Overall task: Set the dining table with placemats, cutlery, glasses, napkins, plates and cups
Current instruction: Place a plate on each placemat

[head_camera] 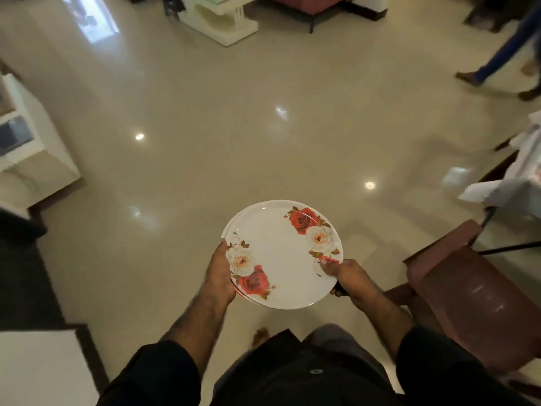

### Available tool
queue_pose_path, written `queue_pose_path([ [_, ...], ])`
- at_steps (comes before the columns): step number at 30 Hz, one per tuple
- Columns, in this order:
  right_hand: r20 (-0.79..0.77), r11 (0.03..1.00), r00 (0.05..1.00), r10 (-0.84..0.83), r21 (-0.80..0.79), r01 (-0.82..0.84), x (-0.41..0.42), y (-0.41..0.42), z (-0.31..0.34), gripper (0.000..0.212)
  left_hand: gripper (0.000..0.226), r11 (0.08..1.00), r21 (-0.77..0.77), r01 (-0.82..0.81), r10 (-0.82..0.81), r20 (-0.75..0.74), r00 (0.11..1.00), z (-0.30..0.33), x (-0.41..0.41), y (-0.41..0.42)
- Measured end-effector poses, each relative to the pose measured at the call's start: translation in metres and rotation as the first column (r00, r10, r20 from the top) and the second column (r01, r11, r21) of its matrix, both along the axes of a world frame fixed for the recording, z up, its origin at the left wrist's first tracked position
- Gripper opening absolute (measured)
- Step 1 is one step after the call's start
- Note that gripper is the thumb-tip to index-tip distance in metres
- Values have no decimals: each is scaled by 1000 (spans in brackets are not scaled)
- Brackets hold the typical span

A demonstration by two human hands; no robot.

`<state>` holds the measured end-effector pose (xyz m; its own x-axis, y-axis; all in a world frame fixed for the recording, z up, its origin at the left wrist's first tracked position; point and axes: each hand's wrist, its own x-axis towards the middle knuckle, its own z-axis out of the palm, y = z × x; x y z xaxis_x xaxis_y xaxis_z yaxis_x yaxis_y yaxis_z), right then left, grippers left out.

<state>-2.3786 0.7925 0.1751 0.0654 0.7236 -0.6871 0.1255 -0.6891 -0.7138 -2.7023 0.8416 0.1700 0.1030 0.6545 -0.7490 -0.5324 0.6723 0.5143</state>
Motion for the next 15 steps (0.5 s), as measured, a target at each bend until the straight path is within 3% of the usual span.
queue_pose_path([
  [3,-27,992,992,-123,-18,123,23,40,6,39,50,996,9,90,-90,124,988,4,30,77],
  [9,-34,956,956,-292,10,293,100,149,-11,37,70,973,50,223,-225,24,974,1,131,226],
  [15,-35,913,913,-407,16,408,189,230,-10,36,71,953,17,303,-304,53,951,3,236,345],
])
